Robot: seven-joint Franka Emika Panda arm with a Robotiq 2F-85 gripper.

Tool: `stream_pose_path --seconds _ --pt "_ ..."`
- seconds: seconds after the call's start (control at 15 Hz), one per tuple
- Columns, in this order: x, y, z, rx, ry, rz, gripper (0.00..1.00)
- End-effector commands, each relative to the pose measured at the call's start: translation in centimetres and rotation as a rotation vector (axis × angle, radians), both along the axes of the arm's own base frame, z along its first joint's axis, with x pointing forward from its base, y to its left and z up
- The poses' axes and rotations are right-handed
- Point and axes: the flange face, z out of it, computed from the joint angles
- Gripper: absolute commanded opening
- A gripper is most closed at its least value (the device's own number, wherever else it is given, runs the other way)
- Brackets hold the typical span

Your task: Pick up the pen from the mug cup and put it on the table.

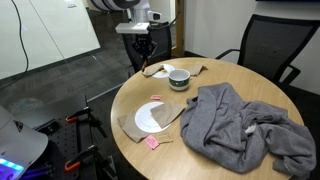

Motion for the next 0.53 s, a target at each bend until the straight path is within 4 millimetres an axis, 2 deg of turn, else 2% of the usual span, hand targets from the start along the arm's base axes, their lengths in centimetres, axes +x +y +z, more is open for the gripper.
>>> stream_pose_path --seconds 0.0,0.47 --pt "-3.3 0.4 -0.7 0.008 0.058 0.076 0.04" --pt "-6.6 1.9 -4.8 -0.032 0.118 0.162 0.04"
